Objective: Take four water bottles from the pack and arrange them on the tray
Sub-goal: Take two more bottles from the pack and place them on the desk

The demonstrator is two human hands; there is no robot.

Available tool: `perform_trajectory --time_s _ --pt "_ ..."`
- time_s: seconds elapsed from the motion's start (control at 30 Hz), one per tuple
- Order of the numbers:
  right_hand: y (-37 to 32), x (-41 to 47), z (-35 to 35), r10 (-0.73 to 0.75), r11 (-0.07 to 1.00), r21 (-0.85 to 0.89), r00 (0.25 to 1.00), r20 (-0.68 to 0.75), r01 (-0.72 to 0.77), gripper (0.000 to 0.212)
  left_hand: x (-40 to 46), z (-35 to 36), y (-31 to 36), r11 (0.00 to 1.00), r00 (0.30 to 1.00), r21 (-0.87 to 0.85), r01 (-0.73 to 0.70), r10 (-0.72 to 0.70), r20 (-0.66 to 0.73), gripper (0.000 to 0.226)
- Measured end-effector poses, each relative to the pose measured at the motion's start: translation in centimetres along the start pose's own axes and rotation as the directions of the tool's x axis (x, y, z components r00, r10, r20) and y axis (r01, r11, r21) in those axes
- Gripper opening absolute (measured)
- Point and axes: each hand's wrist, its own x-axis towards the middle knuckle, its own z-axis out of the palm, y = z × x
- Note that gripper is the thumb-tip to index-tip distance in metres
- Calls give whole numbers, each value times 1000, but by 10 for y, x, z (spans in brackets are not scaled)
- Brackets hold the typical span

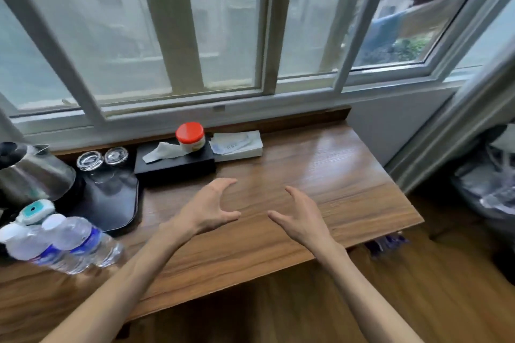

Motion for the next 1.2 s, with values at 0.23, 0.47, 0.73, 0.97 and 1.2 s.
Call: perform_trajectory --time_s 0.23,0.47,0.73,0.97,1.2 --pt "136 -21 -70 261 964 60 965 -31 -259 79 68 95 104 991 981 51 -122 112 160 79" --pt "240 -42 -131 487 865 199 867 -105 -461 79 131 170 205 951 898 68 -300 258 356 77" --pt "354 -19 -195 630 761 282 770 -105 -584 76 224 258 327 892 810 96 -442 350 470 72" --pt "477 23 -252 751 626 378 657 -59 -682 76 329 347 423 844 707 142 -517 328 626 73" --pt "592 75 -282 784 551 380 617 69 -743 75 408 438 477 886 702 189 -423 188 687 66"
